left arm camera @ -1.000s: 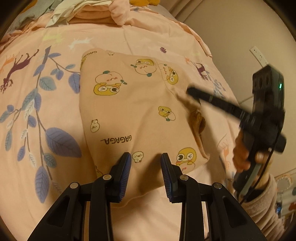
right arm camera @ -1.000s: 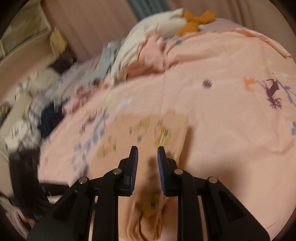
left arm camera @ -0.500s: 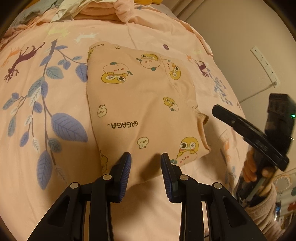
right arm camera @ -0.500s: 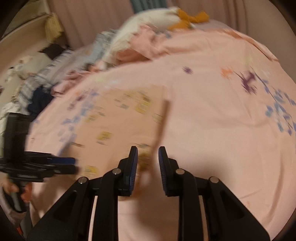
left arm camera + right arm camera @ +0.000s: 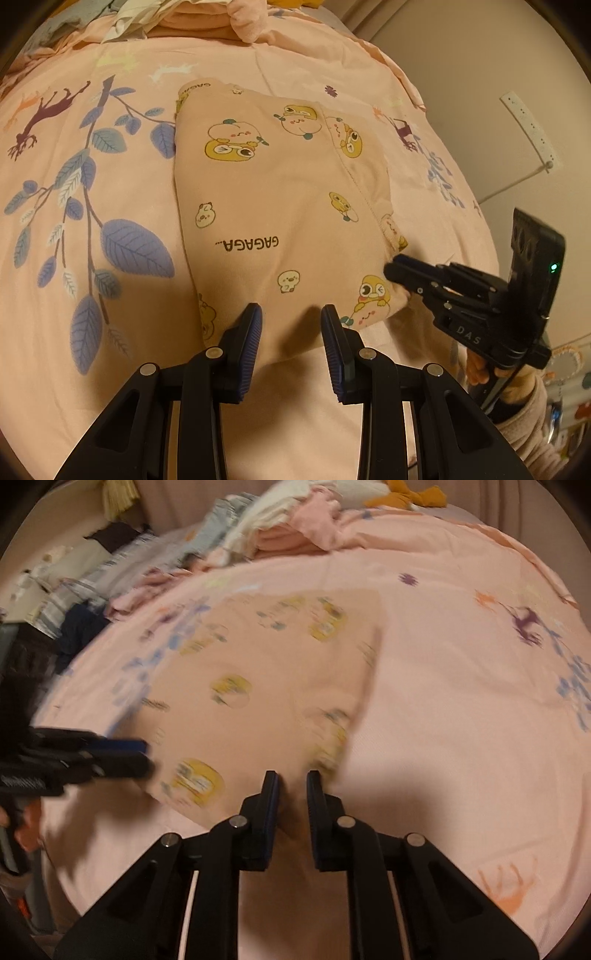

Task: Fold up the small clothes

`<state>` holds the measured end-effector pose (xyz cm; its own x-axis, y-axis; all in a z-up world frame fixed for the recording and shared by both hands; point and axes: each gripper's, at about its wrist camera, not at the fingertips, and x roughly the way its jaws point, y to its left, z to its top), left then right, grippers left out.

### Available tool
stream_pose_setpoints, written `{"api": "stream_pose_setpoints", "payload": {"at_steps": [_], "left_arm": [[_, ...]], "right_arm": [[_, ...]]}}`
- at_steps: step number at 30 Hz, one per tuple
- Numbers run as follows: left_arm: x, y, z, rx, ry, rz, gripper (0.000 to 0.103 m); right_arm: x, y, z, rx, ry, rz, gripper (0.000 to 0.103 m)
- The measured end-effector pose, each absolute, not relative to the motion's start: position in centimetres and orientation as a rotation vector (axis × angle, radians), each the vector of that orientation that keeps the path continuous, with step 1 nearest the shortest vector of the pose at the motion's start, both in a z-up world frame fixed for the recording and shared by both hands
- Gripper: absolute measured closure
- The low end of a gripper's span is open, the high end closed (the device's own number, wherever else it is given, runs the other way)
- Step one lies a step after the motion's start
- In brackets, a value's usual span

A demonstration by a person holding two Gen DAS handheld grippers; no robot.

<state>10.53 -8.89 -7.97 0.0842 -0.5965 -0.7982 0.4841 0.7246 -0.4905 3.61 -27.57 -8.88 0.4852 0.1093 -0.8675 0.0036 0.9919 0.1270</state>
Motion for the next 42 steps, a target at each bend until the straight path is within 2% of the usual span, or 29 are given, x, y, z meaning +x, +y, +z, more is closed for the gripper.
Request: {"api": "stream_pose_setpoints", "payload": {"at_steps": [10, 15, 16, 18, 19, 20, 22, 27, 28, 29, 31, 42], "left_arm": [[9.5, -7.7, -8.1, -0.112, 1.261, -0.822, 0.072], [8.7, -5.4, -7.6, -0.154, 1.264, -0.832, 0.072], [8.7, -5.0, -7.6, -0.171, 1.266, -0.827, 0.072], [9.2, -4.0, -7.5, -0.212, 1.264, -0.801, 0.072], [9.4, -3.7, -7.5, -0.221, 1.262, -0.784, 0.065], [9.8, -3.2, -7.6, -0.237, 1.258, -0.761, 0.053], [10.6, -2.3, -7.9, -0.303, 1.262, -0.733, 0.045], [12.1, -1.4, -8.5, -0.404, 1.277, -0.730, 0.045], [12.4, -1.4, -8.8, -0.429, 1.286, -0.733, 0.044], [12.7, -1.4, -8.9, -0.449, 1.292, -0.732, 0.037], [13.5, -1.3, -9.2, -0.509, 1.302, -0.734, 0.030], [17.1, -3.0, -10.1, -0.696, 1.323, -0.790, 0.030]], "right_arm": [[1.5, -28.0, -8.3, 0.177, 1.012, 0.046, 0.083], [0.2, -29.4, -8.2, 0.315, 0.977, 0.063, 0.081], [0.0, -29.9, -8.2, 0.359, 0.967, 0.075, 0.076], [-0.3, -30.5, -8.4, 0.445, 0.954, 0.088, 0.057], [-0.4, -31.1, -8.6, 0.509, 0.941, 0.089, 0.046], [-0.5, -31.4, -8.7, 0.551, 0.931, 0.093, 0.044], [-0.5, -32.1, -9.0, 0.652, 0.911, 0.109, 0.043], [-0.1, -33.1, -9.9, 0.843, 0.878, 0.141, 0.034], [-0.1, -33.2, -10.0, 0.867, 0.874, 0.142, 0.030], [0.0, -33.3, -10.1, 0.886, 0.871, 0.144, 0.027], [0.2, -33.5, -10.4, 0.932, 0.866, 0.145, 0.026], [3.1, -34.3, -10.8, 0.946, 0.886, 0.175, 0.023]]}}
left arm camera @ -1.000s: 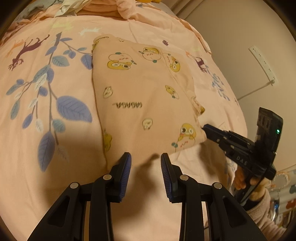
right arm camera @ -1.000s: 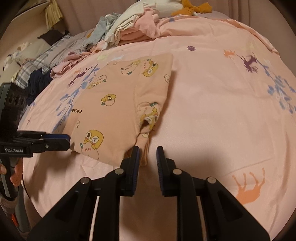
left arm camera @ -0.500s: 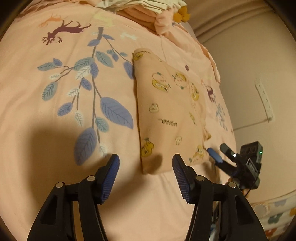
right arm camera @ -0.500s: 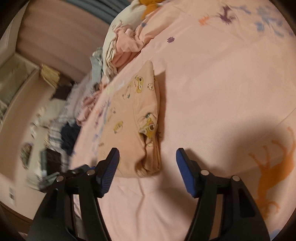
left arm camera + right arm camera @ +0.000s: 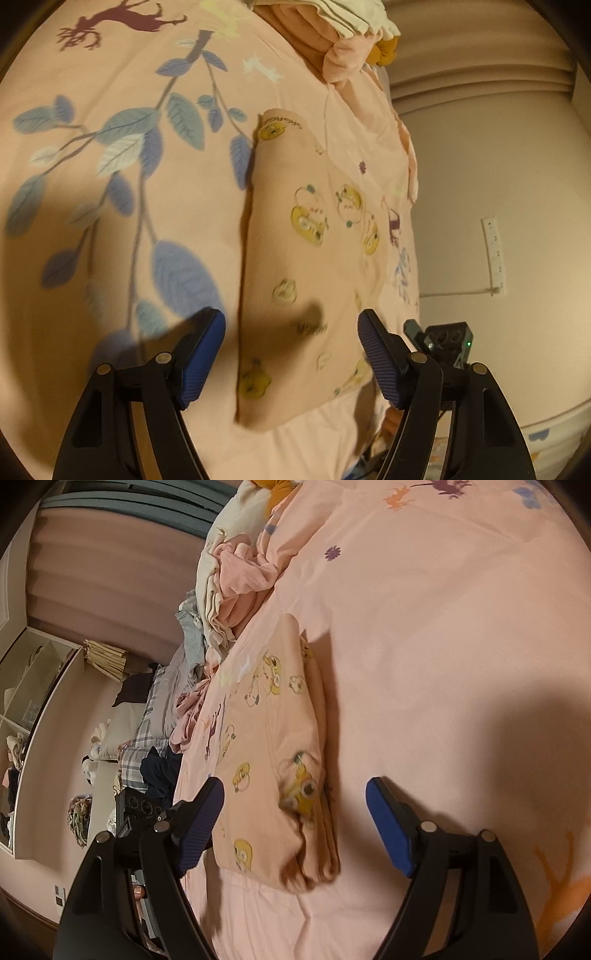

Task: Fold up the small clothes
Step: 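Press along the edges of the folded shirt strip with both tools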

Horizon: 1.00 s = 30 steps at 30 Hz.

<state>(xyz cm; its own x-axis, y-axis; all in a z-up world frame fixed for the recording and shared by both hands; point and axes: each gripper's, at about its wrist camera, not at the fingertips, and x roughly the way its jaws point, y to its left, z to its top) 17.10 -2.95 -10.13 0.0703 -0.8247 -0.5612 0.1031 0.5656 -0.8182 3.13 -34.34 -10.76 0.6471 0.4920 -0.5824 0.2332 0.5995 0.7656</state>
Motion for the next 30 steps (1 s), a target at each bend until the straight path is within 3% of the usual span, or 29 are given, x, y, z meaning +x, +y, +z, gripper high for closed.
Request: {"api": "stream_pose_setpoints", "payload": {"at_steps": [17, 30], "left_arm": [[18.7, -5.0, -11.0, -0.695, 1.333, -0.824, 0.030], [19.3, -5.7, -11.2, -0.705, 1.320, -0.836, 0.030]], "right_arm": [[8.3, -33.4, -11.7, 0.910, 0.943, 0.245, 0.024], [10.9, -32.4, -12.3, 0.872, 0.955, 0.265, 0.037]]}}
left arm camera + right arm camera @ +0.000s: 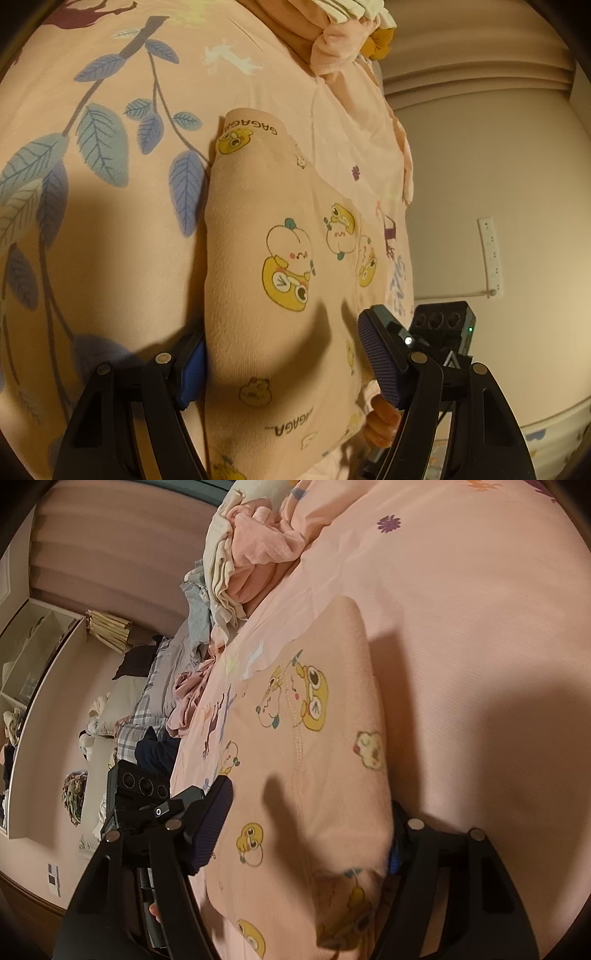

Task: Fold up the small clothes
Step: 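Press along the edges of the folded shirt strip with both tools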

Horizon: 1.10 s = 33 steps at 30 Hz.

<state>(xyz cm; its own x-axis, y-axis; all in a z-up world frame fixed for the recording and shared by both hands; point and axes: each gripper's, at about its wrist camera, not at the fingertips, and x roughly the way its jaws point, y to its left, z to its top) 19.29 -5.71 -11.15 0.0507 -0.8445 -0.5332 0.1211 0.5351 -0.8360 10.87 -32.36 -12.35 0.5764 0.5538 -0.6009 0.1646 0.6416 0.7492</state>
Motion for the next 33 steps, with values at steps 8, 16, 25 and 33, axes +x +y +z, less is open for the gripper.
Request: {"api": "stream_pose_setpoints", "payload": {"at_steps": [8, 16, 25, 33], "left_arm": [[19.6, -6.3, -11.1, -0.687, 1.313, -0.831, 0.030], [19.8, -6.5, -11.0, -0.675, 1.309, -0.824, 0.030], [19.8, -6.8, -10.9, -0.646, 1.307, -0.814, 0.030], [19.8, -7.0, -10.8, -0.601, 1.301, -0.813, 0.030]], "right_arm": [[11.5, -32.5, -12.8, 0.857, 0.958, 0.259, 0.053], [11.6, -32.7, -13.1, 0.854, 0.961, 0.257, 0.059], [11.6, -32.7, -13.1, 0.844, 0.964, 0.249, 0.061], [11.7, -32.6, -13.1, 0.827, 0.965, 0.243, 0.062]]}}
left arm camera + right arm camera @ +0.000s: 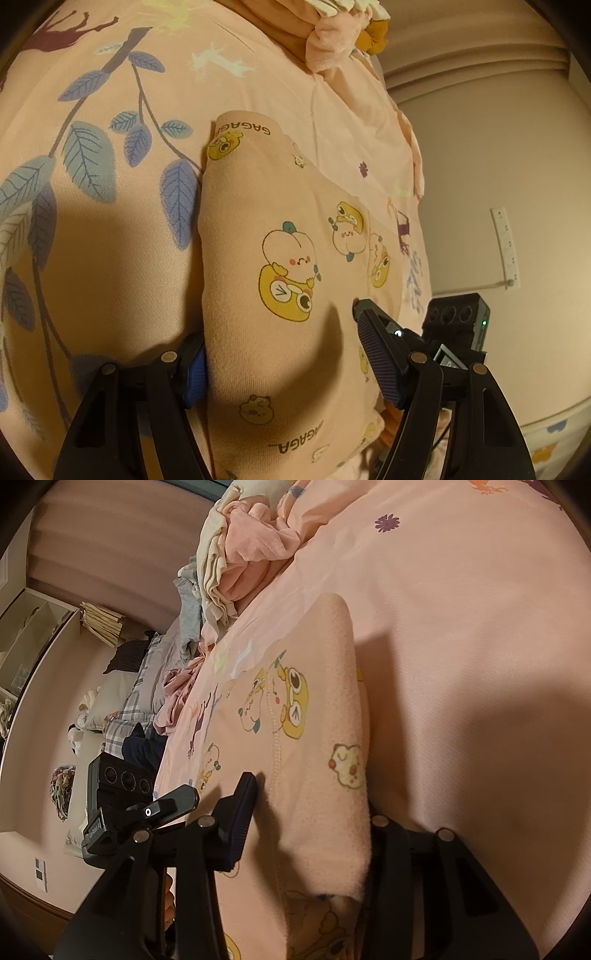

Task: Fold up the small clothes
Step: 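Press along the edges of the folded shirt strip with both tools, then close both tools on the end of the peach shirt strip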

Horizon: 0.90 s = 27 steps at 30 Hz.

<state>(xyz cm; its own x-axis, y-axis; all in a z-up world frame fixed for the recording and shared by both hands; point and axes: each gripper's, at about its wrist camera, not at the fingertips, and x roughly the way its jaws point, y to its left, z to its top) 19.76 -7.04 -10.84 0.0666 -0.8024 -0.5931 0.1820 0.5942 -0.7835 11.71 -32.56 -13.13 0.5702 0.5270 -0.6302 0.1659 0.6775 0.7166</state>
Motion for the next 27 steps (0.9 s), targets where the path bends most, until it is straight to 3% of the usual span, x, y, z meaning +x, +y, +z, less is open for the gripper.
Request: {"api": "stream_pose_setpoints", "payload": {"at_steps": [14, 27], "left_arm": [[19.57, -6.67, -10.88, -0.539, 1.298, -0.793, 0.046], [19.34, -6.90, -10.66, -0.477, 1.294, -0.767, 0.054]], "right_arm": [[11.83, -32.33, -13.05, 0.810, 0.968, 0.232, 0.065], [12.00, -31.57, -12.59, 0.733, 0.975, 0.193, 0.071]]}}
